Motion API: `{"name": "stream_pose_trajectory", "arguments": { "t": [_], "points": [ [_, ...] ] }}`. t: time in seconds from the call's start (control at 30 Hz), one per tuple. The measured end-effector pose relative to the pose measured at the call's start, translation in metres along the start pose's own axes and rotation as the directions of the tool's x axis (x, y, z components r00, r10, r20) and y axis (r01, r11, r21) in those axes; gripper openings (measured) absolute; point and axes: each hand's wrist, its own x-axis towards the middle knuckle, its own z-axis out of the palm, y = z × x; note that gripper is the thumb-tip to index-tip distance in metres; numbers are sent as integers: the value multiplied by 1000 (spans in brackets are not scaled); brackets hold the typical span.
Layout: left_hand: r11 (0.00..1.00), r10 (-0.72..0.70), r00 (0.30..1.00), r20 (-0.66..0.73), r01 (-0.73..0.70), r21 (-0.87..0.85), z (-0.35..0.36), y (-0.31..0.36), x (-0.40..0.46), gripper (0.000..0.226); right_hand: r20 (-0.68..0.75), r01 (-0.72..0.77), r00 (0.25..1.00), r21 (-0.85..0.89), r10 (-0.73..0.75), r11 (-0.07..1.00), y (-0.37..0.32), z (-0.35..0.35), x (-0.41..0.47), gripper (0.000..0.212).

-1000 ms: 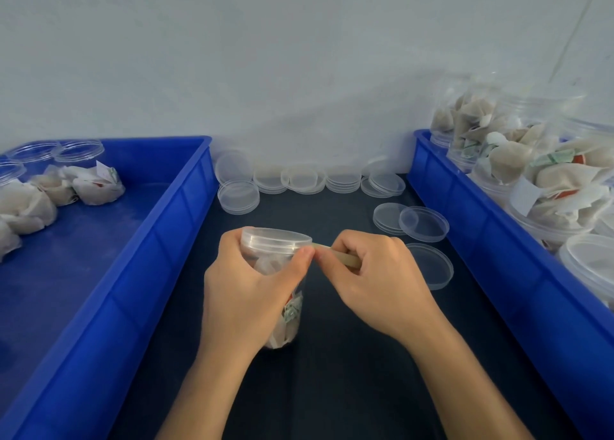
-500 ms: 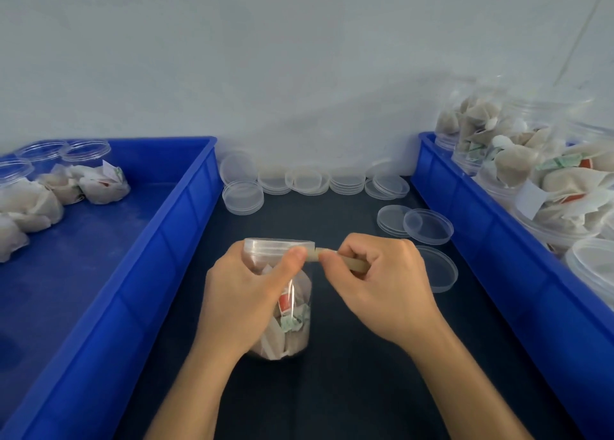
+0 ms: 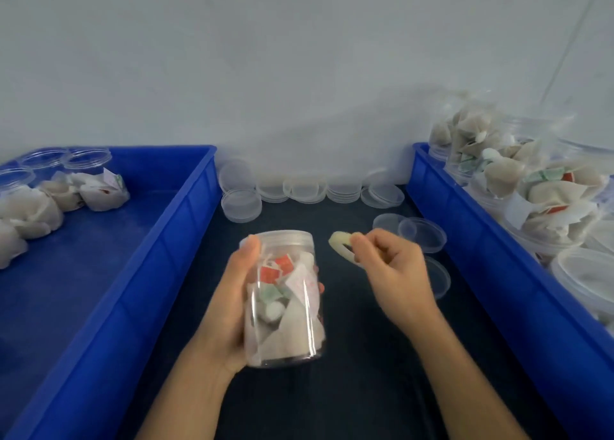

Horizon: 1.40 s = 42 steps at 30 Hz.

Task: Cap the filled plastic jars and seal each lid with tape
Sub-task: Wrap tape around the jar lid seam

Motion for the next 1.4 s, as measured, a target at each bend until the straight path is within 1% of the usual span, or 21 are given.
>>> {"name": "stream_pose_trajectory", "arguments": {
  "t": [0.03, 0.07, 0.1, 0.17, 0.23, 0.33, 0.4, 0.43, 0.5, 0.53, 0.57, 0.6, 0.63, 0.67, 0.7, 0.8, 0.9, 1.03, 1.13, 1.3, 1.4],
  "points": [
    [998, 6, 1000, -17, -5, 57, 3, -3, 2, 90, 87, 97, 993, -189, -81, 977, 5, 8, -1, 40],
    [993, 27, 999, -40, -22, 117, 7, -5, 4, 85, 176, 202, 973, -349, -148, 915, 10, 15, -2, 37],
    [983, 58, 996, -70, -45, 180, 9, -7, 5, 81, 257, 289, 948, -445, -188, 847, 14, 21, -3, 36],
    [957, 133, 985, -114, -97, 273, 9, -11, 8, 83, 373, 373, 907, -502, -194, 780, 22, 27, -3, 34],
    [941, 191, 973, -131, -143, 308, 10, -12, 9, 85, 424, 389, 889, -503, -172, 771, 27, 28, -3, 28],
    [916, 276, 946, -169, -206, 344, 10, -13, 10, 84, 454, 354, 883, -479, -118, 804, 28, 28, -4, 24],
    [889, 338, 919, -204, -241, 389, 10, -14, 11, 81, 436, 331, 894, -480, -106, 812, 23, 26, -5, 25],
    [875, 369, 901, -229, -254, 412, 10, -15, 11, 79, 394, 325, 910, -486, -129, 811, 19, 25, -5, 22],
    [852, 423, 864, -273, -277, 444, 11, -17, 11, 73, 221, 293, 953, -492, -209, 820, 8, 22, -5, 8],
    [834, 457, 841, -289, -293, 468, 12, -18, 11, 70, 113, 247, 969, -454, -220, 856, 2, 19, -5, 7],
    [809, 496, 816, -298, -310, 499, 13, -18, 11, 67, 14, 189, 980, -354, -197, 916, -7, 17, -7, 7],
    [785, 528, 795, -298, -324, 527, 14, -19, 11, 65, -52, 140, 987, -203, -153, 969, -15, 17, -9, 8],
    [770, 546, 783, -296, -330, 546, 15, -20, 10, 64, -72, 108, 991, -51, -111, 993, -24, 17, -13, 8],
    [763, 553, 778, -298, -330, 557, 16, -21, 10, 63, -61, 97, 994, 62, -93, 993, -32, 20, -16, 9],
    [759, 559, 773, -300, -331, 561, 17, -22, 10, 64, -37, 92, 995, 122, -89, 988, -39, 23, -20, 8],
    [737, 590, 748, -304, -344, 582, 18, -23, 9, 63, 8, 49, 999, 146, -51, 988, -47, 34, -27, 7],
    [720, 609, 728, -315, -341, 605, 22, -22, 8, 58, -30, -7, 999, 140, 12, 990, -45, 39, -29, 15],
    [705, 624, 719, -304, -350, 617, 25, -22, 8, 46, -56, -52, 996, 188, 64, 981, -43, 41, -28, 9],
    [694, 635, 715, -291, -364, 621, 25, -23, 8, 52, -32, -90, 994, 242, 101, 966, -41, 39, -26, 7],
    [675, 650, 709, -273, -374, 636, 23, -26, 9, 63, 44, -203, 979, 360, 201, 911, -40, 37, -24, 13],
    [653, 666, 704, -249, -387, 651, 21, -28, 11, 63, 86, -262, 965, 386, 248, 885, -36, 36, -22, 9]
  ]
}}
